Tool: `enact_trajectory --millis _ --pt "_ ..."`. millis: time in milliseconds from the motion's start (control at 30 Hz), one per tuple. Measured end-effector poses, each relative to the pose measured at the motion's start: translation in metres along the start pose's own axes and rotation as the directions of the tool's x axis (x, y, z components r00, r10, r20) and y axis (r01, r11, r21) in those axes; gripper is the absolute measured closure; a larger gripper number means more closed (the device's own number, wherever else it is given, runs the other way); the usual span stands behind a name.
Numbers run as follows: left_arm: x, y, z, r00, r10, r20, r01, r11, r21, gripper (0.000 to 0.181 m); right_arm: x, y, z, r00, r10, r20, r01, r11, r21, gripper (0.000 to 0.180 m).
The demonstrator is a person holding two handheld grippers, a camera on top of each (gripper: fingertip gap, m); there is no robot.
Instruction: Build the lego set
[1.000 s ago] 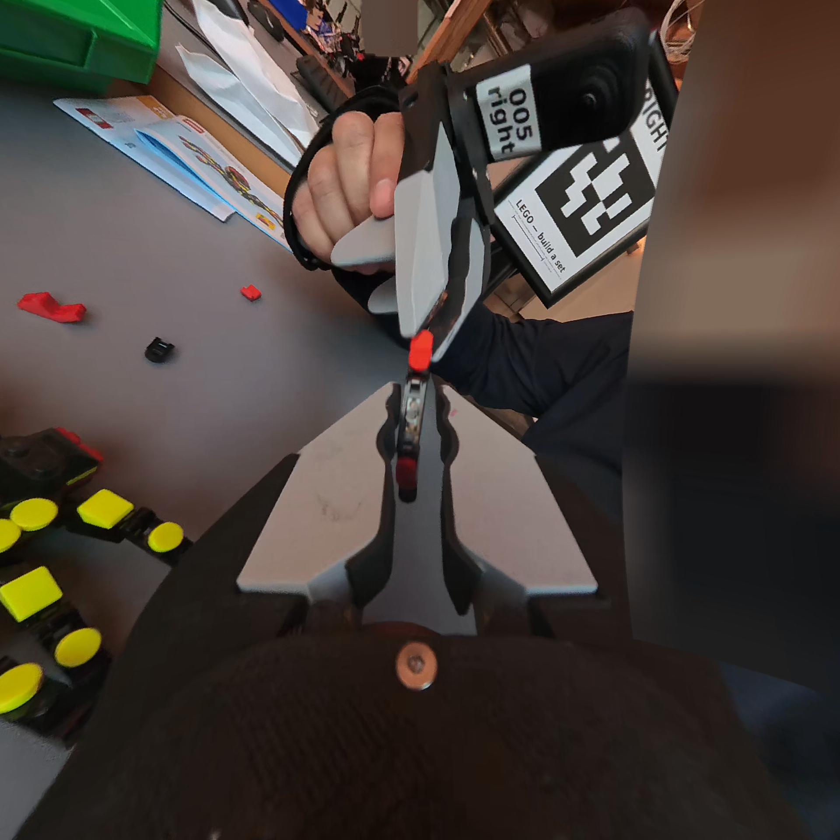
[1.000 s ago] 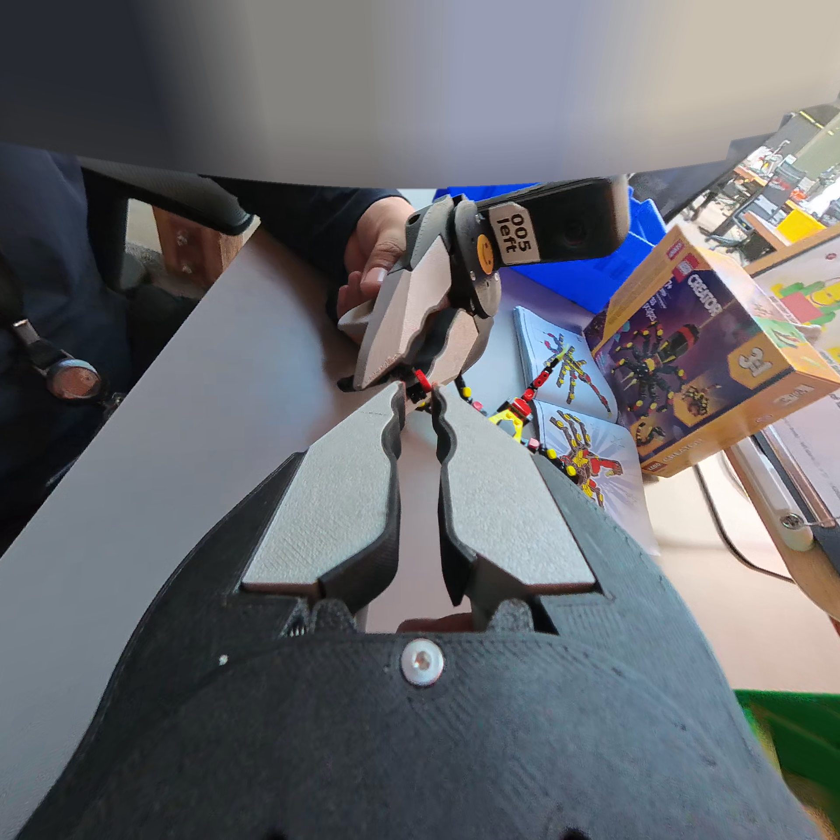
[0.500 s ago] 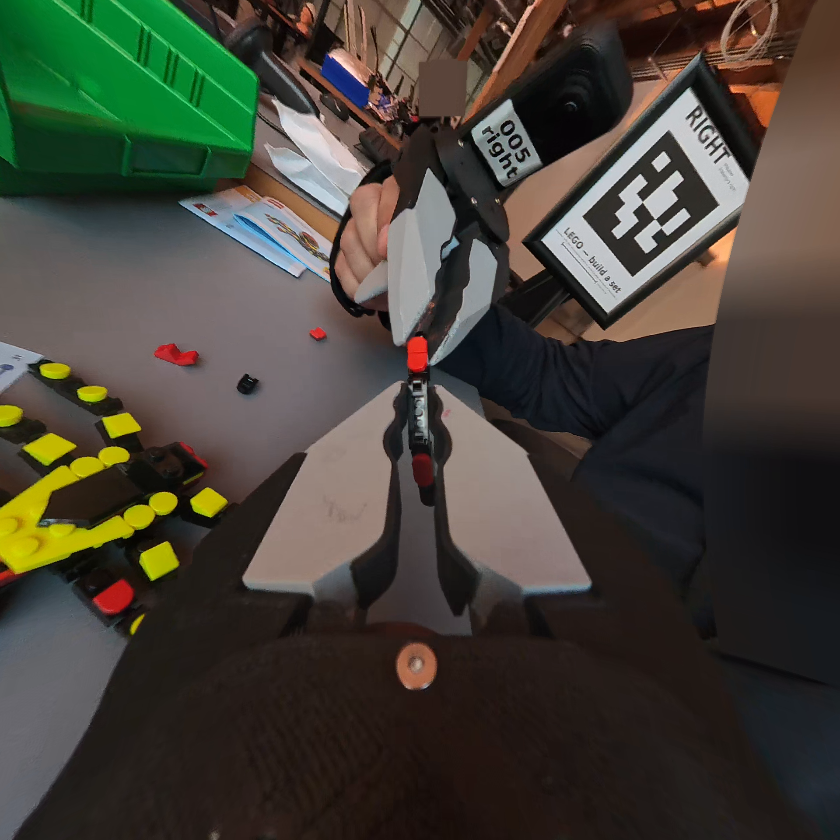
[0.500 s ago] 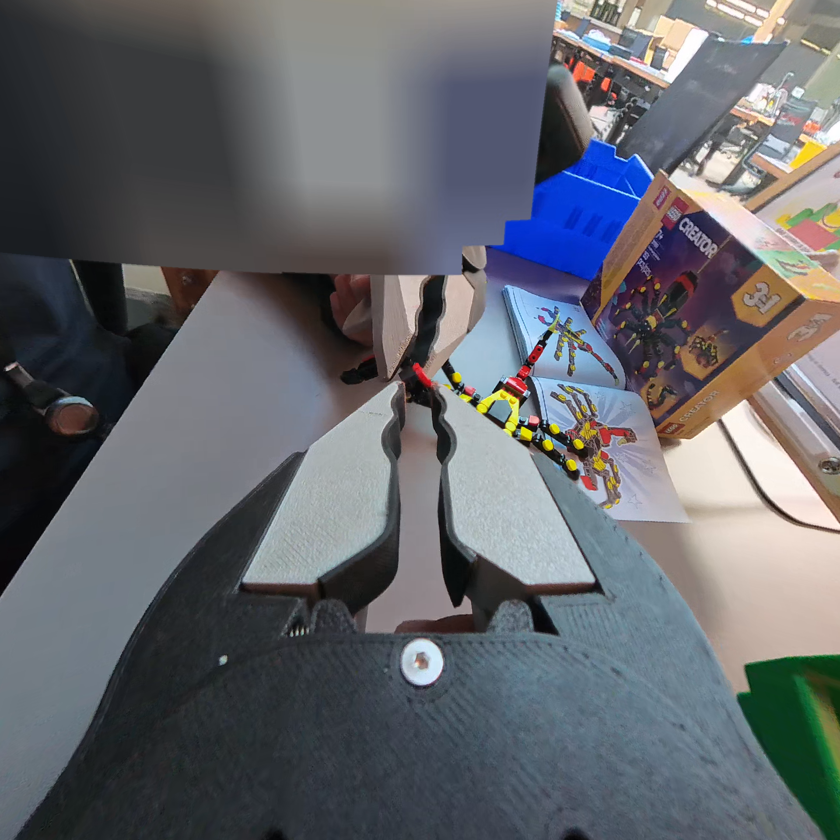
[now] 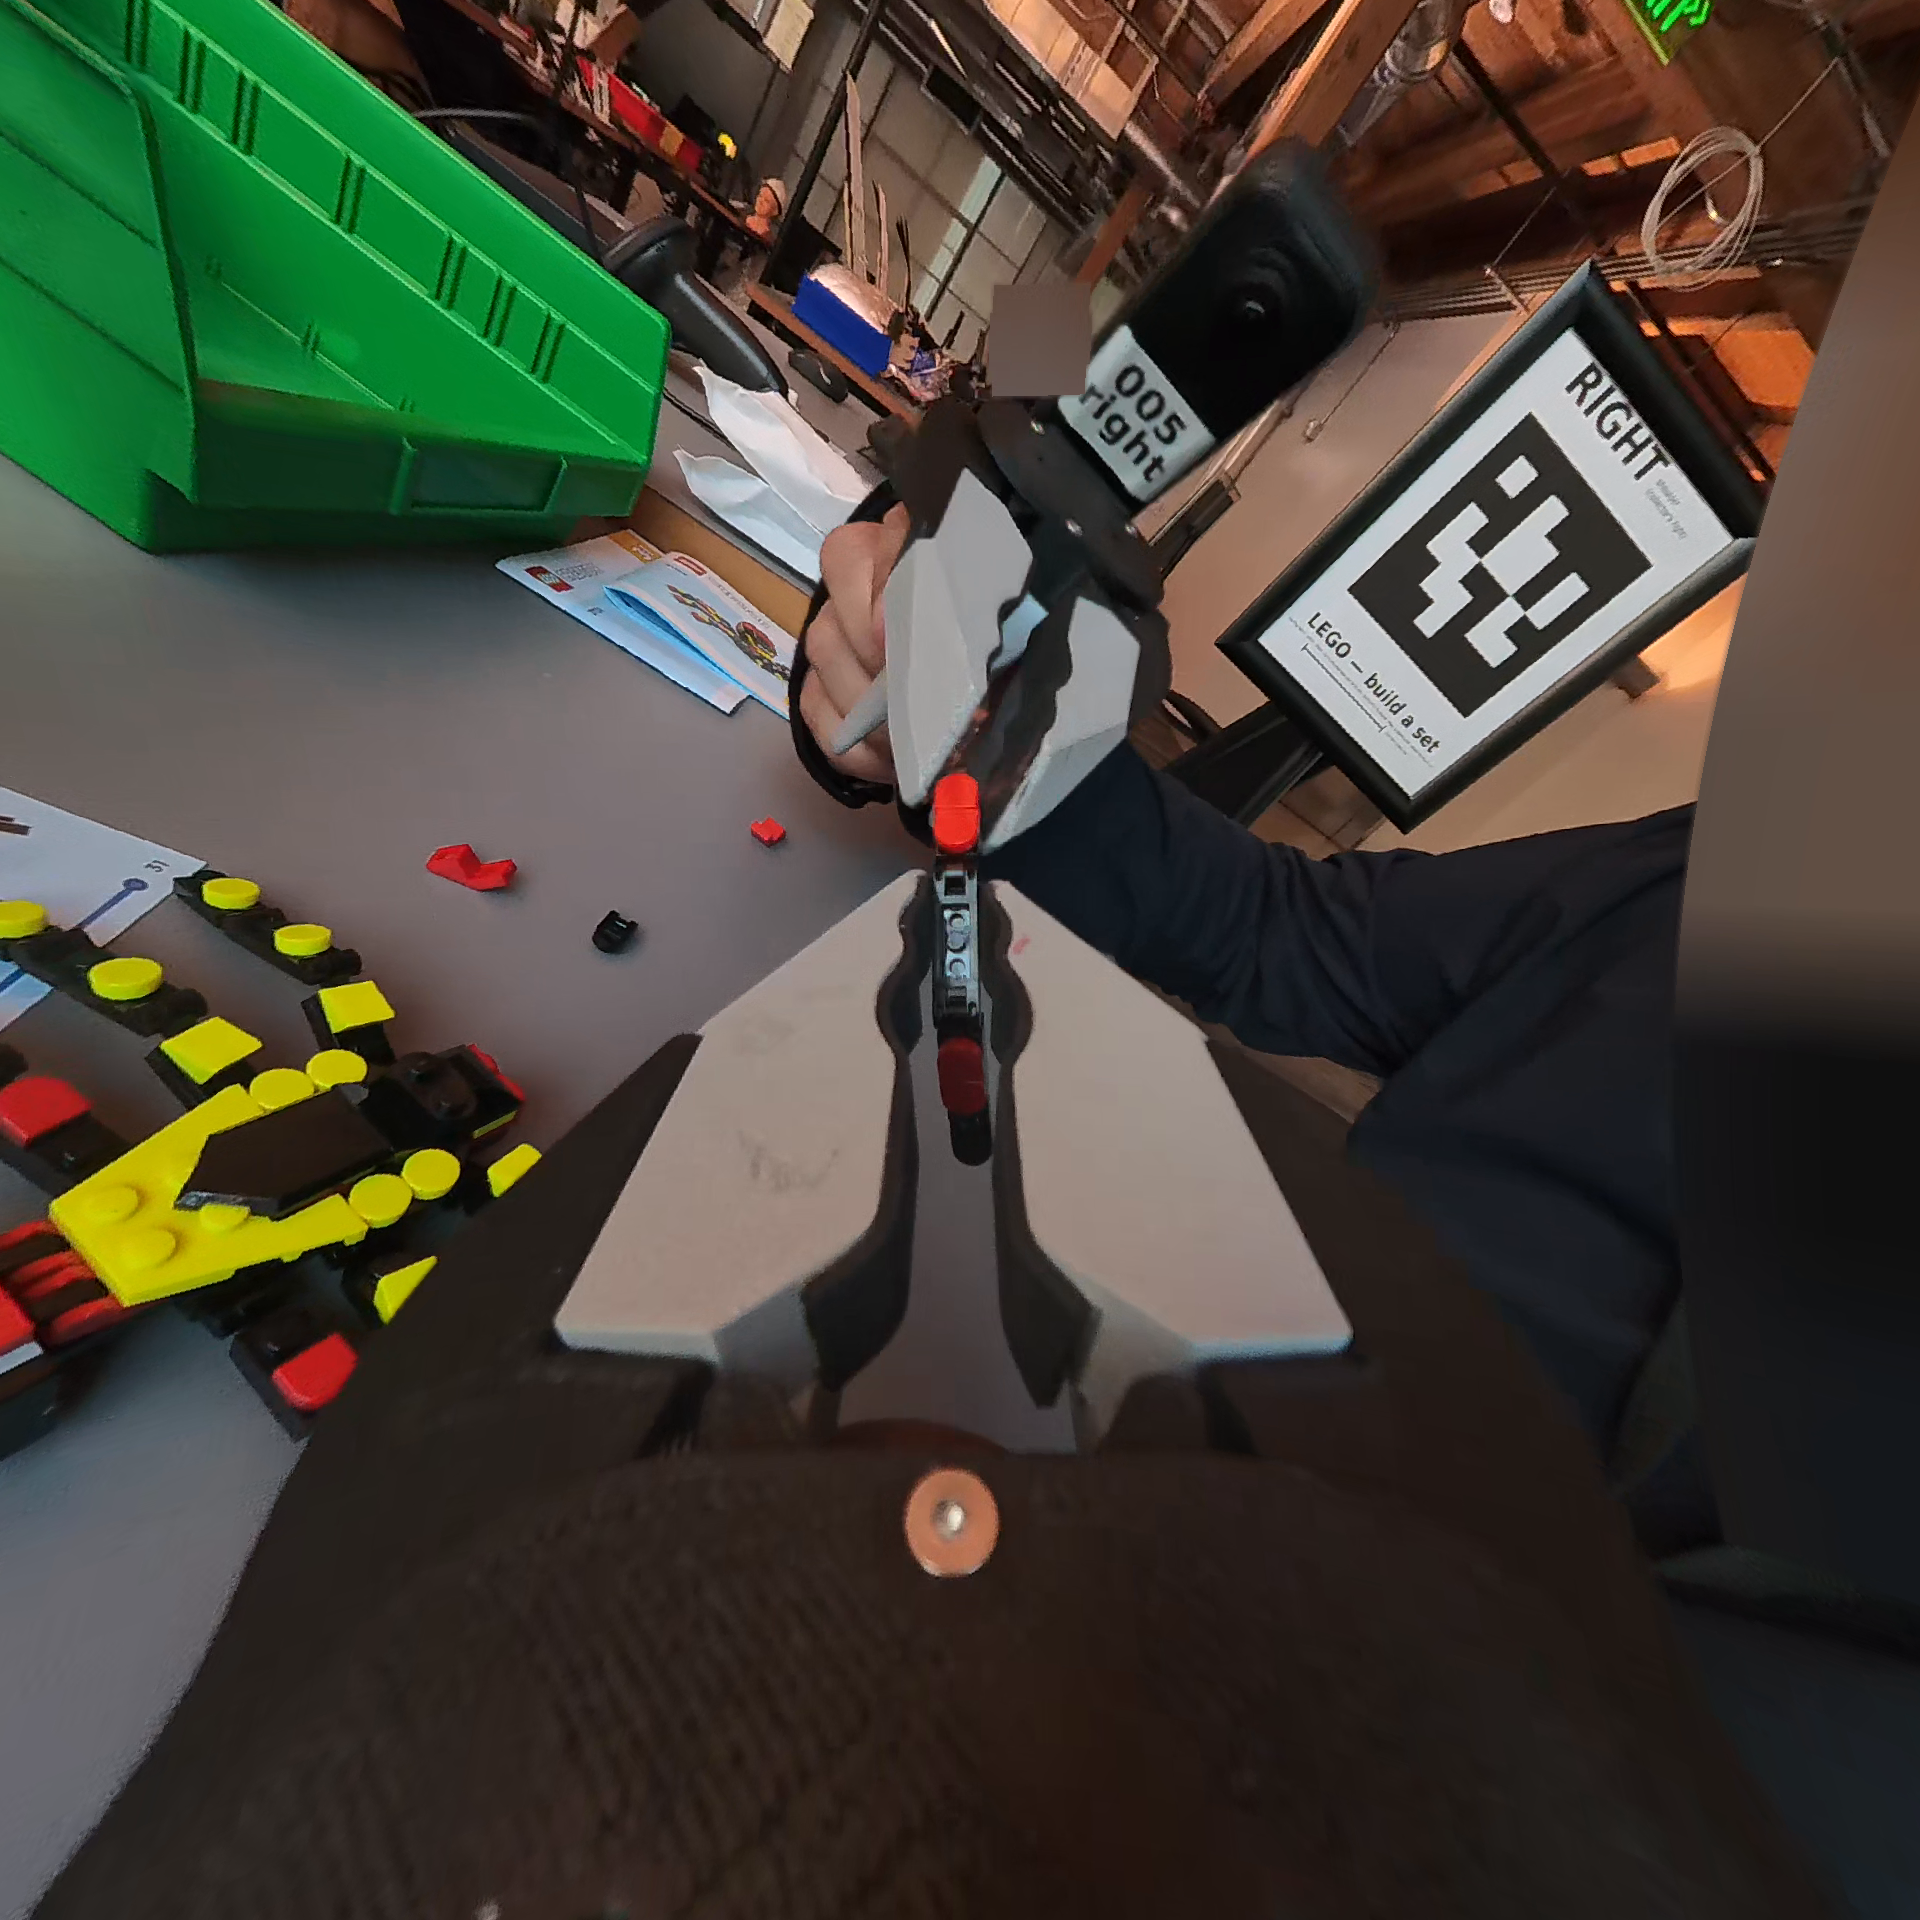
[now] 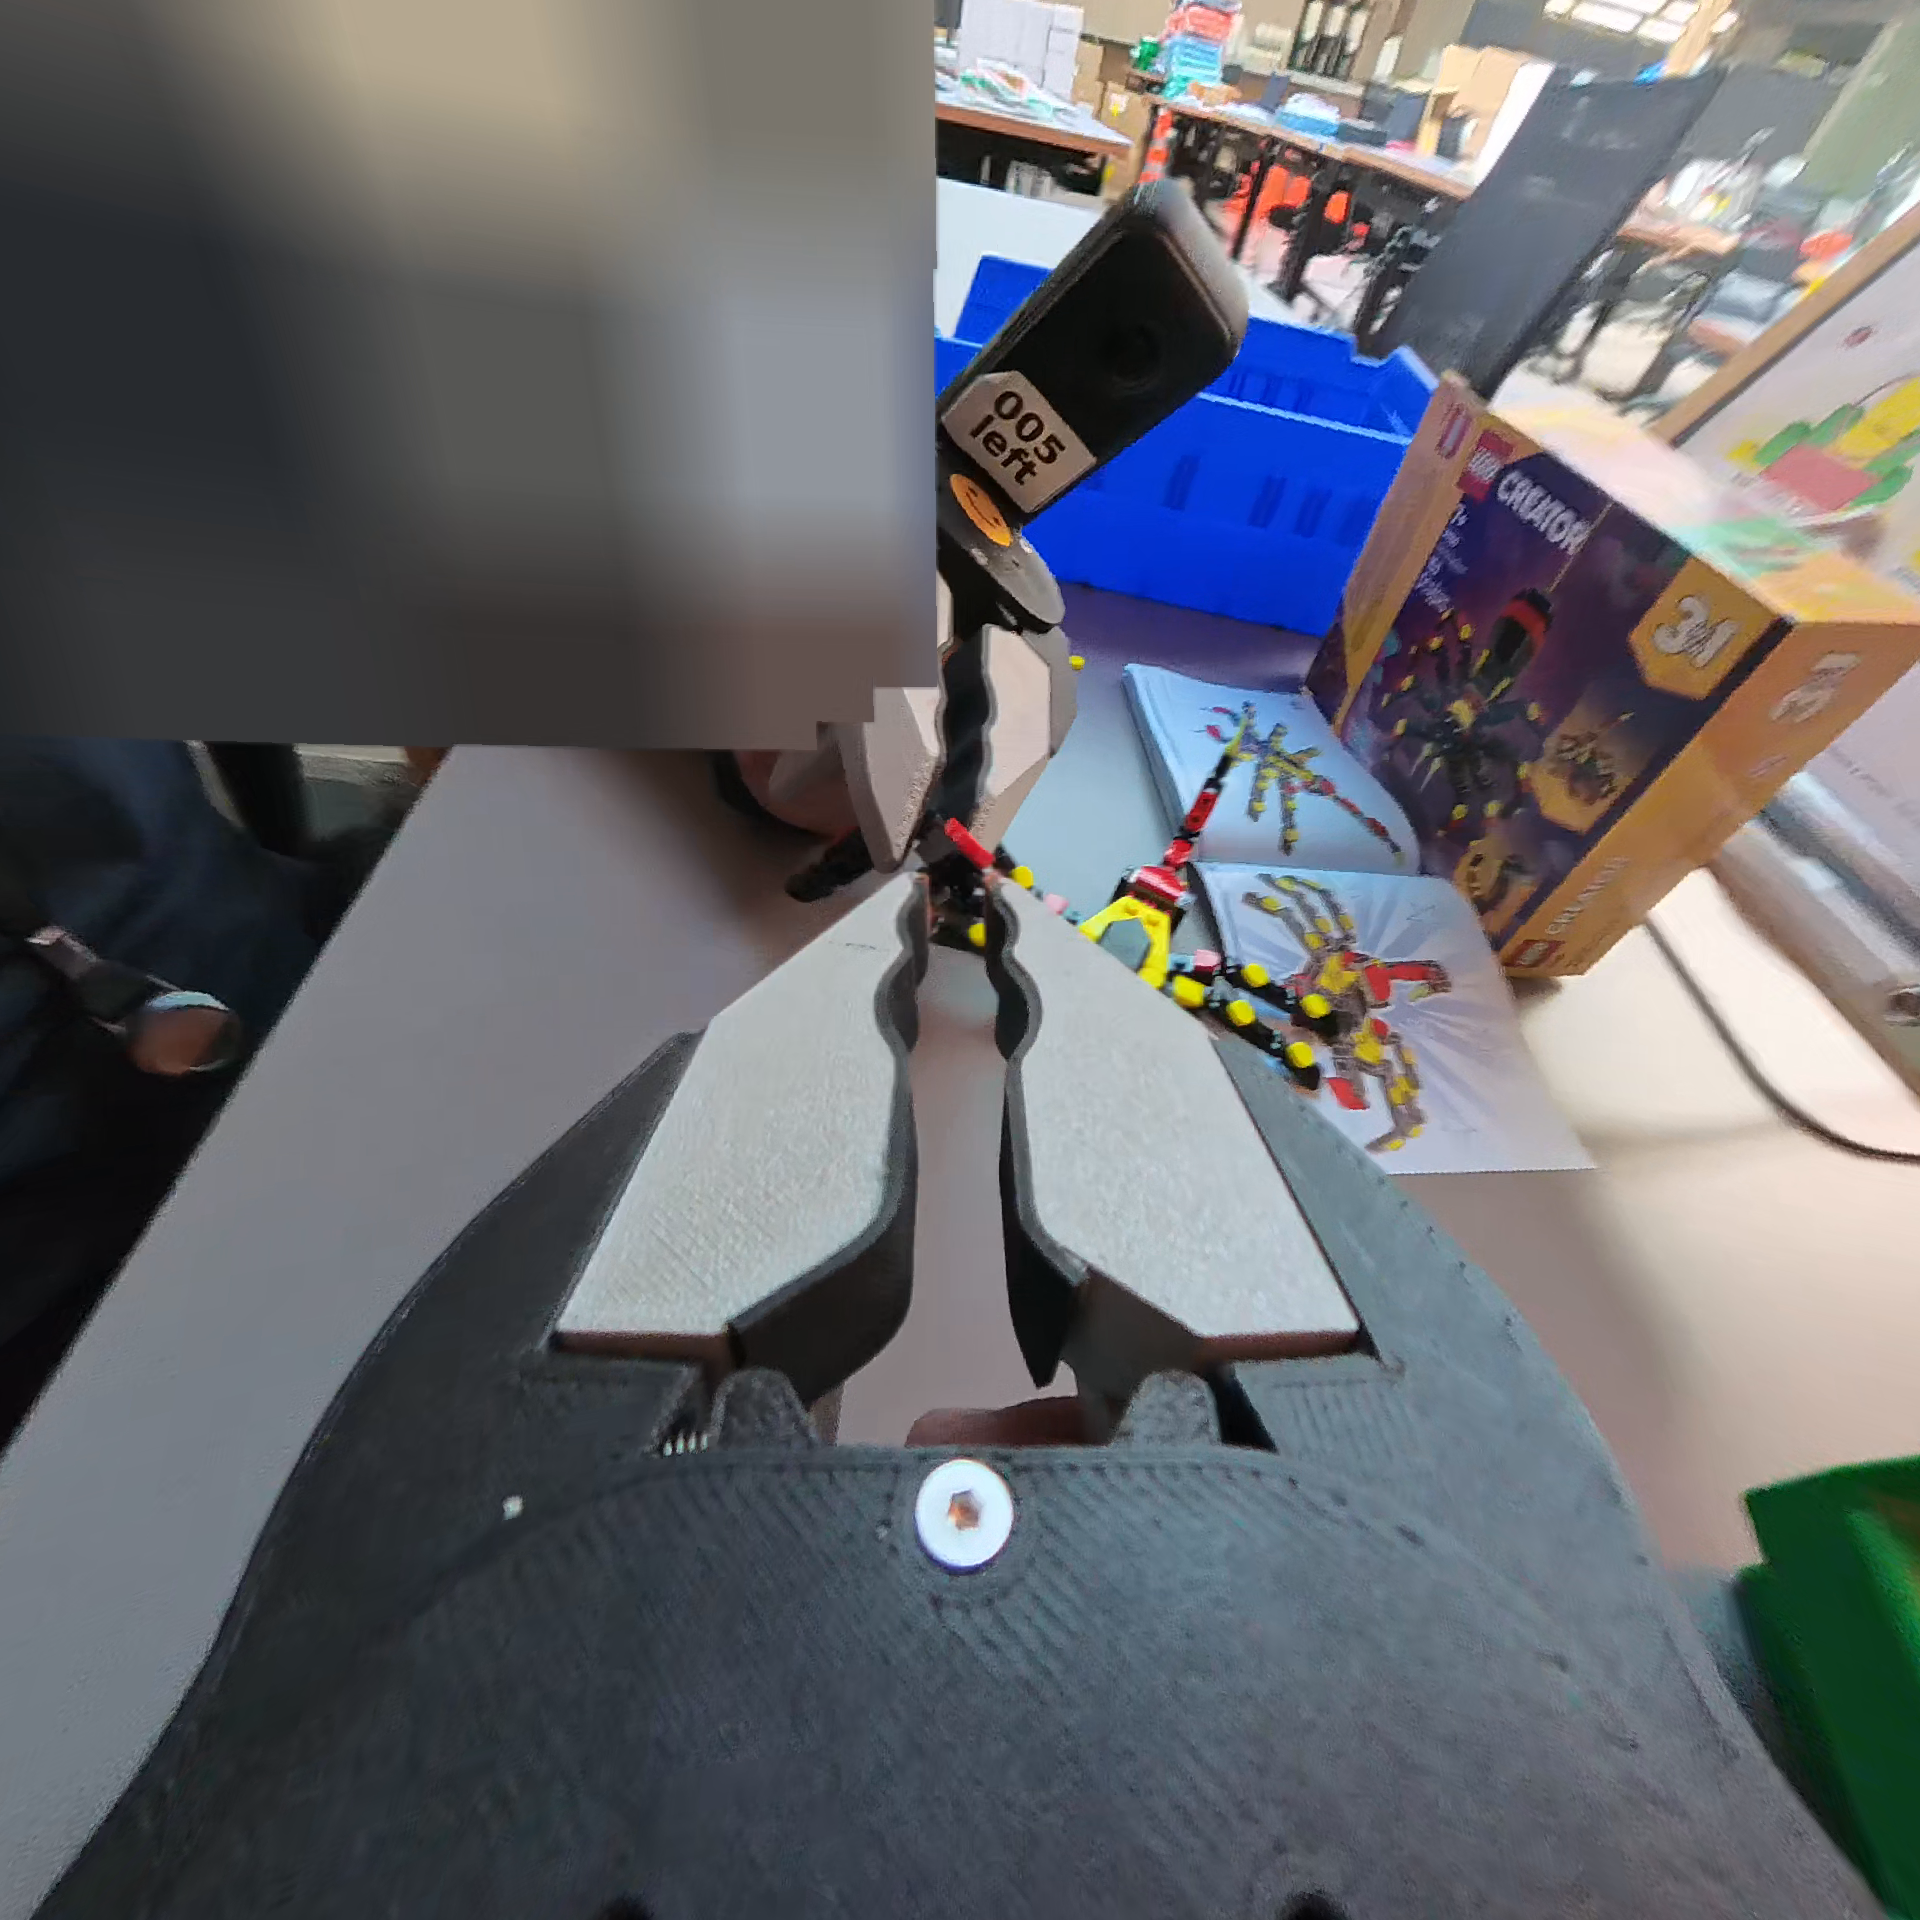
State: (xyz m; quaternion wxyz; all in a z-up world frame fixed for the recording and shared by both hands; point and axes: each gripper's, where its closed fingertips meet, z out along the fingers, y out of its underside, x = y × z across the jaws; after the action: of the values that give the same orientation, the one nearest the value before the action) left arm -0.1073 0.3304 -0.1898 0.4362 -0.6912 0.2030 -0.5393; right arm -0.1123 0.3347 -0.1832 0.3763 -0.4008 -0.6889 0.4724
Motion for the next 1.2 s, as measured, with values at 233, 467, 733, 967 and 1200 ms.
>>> enact_trajectory --millis 233,467,733,967,1200 --pt "0.006 -0.003 0.001 0.998 -0.049 -0.05 0.05 0.999 0.018 0.176 0.0 -0.003 -0.002 0.994 -0.094 -0.048 0.094 0.996 -0.01 0.177" --pt "0.004 -0.001 0.0 0.993 -0.087 -0.074 0.087 0.996 -0.001 0.17 -0.009 0.005 0.002 0.999 -0.007 0.042 0.009 0.999 -0.045 0.177" --pt "0.003 -0.002 0.001 0.998 -0.049 -0.043 0.05 0.999 0.015 0.176 0.001 0.006 0.006 0.998 -0.039 -0.046 0.036 0.997 -0.07 0.176" --pt "0.006 -0.005 0.002 0.983 -0.15 -0.109 0.157 0.986 0.058 0.176 0.002 0.002 0.004 0.903 -0.389 -0.184 0.36 0.917 -0.173 0.18" --pt "0.008 -0.004 0.003 0.981 -0.154 -0.121 0.161 0.986 0.047 0.176 -0.004 -0.001 0.004 0.908 -0.388 -0.159 0.365 0.918 -0.157 0.175"
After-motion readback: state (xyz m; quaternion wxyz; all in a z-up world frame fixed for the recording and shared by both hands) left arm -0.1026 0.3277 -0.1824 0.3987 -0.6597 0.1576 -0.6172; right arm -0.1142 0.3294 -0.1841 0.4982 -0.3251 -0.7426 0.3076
